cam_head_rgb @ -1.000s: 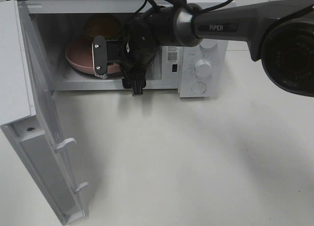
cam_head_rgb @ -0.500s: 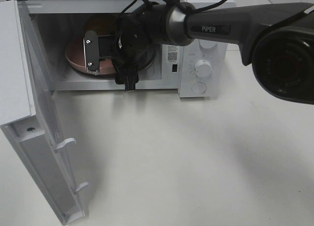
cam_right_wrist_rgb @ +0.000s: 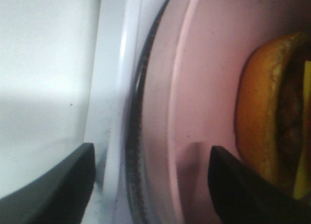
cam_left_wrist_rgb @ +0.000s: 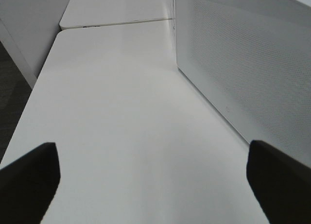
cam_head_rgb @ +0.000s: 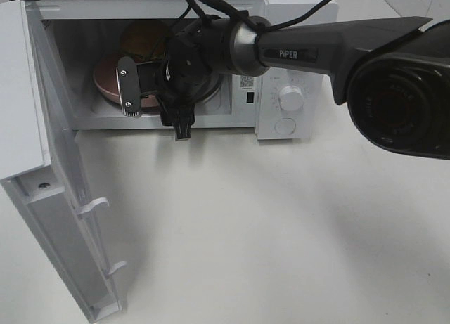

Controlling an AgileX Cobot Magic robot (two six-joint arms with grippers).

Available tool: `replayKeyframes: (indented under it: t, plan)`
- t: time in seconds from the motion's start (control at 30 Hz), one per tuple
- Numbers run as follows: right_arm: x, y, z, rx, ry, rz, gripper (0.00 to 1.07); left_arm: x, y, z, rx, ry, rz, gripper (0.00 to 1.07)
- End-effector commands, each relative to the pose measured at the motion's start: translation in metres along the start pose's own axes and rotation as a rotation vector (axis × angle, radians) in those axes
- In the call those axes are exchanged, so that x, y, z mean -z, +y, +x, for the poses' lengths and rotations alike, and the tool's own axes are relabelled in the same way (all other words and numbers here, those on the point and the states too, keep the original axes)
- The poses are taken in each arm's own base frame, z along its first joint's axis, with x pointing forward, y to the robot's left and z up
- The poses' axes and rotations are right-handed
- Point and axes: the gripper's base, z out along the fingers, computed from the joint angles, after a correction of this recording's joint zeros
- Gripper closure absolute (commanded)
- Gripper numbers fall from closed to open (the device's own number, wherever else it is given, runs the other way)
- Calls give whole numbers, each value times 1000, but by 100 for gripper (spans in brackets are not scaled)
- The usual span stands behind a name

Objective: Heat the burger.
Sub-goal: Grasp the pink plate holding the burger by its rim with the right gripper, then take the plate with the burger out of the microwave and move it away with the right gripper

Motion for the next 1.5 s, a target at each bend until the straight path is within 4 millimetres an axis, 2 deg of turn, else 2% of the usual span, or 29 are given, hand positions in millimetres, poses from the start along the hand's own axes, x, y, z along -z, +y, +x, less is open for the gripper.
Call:
replayKeyframes:
  t: [0.03, 0.07, 0.1, 0.17, 0.27, 0.33, 0.77, 0.97, 1.5]
  plan:
    - [8, -8, -2, 1, -7, 30, 71, 2, 0, 1, 6, -23, -6, 7]
    - [8, -8, -2, 1, -3, 26, 76, 2, 0, 1, 6, -23, -6, 7]
    - [8, -8, -2, 1, -3, 26, 76, 2, 0, 1, 6, -23, -6, 7]
    - [11, -9, -2, 0, 4, 20, 95, 2, 0, 1, 6, -23, -6, 7]
    - [11, -8, -1, 0, 8, 15, 98, 2, 0, 1, 6, -23, -6, 7]
    - [15, -10, -1, -2, 13, 12, 107, 2, 0, 1, 6, -24, -6, 7]
    - [36, -19, 0, -5, 19, 13, 107, 2, 0, 1, 6, -25, -6, 7]
    - [41, -8, 5, 41, 26, -14, 107, 2, 0, 1, 6, -25, -6, 7]
    - [72, 18, -2, 137, -44, 26, 107, 2, 0, 1, 4, -25, -7, 7]
